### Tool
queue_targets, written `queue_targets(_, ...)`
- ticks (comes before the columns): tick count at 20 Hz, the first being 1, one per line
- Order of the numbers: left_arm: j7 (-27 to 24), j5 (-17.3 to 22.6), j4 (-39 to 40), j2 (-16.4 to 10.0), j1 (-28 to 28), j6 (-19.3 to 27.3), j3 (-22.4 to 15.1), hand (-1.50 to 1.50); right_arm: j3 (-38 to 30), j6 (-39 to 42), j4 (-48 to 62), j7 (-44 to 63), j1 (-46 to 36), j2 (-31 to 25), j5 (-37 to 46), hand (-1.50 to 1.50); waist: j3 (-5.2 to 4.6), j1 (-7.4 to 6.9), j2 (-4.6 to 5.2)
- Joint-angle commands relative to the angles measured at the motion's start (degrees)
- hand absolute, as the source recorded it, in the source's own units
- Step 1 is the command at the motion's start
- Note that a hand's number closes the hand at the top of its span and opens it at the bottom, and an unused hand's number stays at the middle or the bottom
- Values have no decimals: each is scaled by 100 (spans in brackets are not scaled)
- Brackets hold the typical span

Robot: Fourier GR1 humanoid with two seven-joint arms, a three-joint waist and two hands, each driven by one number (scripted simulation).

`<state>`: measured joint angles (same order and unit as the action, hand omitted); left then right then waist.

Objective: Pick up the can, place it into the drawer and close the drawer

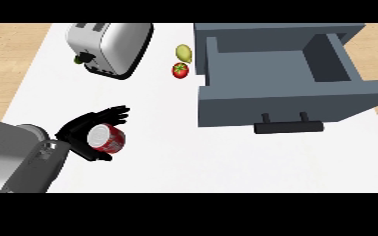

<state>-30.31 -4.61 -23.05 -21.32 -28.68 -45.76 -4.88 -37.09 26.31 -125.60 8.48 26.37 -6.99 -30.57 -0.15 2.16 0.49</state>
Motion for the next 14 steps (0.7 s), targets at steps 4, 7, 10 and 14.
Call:
queue_targets(4, -270, 187, 322, 438, -208, -1053, -63, 150, 122, 65, -177, 33, 42, 172, 33, -150, -7, 20, 9)
queue_targets(7, -338, 249, -17, 258, -42, -1671, -212, 150, 24, 7, -29, 73, -18, 97, 44, -150, 1, -110, -26)
queue_targets(10, -367, 371, -255, 466, -23, -1710, -273, 150, -3, 33, -265, 118, 164, 205, -101, -150, -2, -83, -38)
queue_targets(14, -154, 720, -607, 539, -58, -1939, -247, 150, -98, 79, -278, 106, 306, 277, -170, -150, 5, -104, -62)
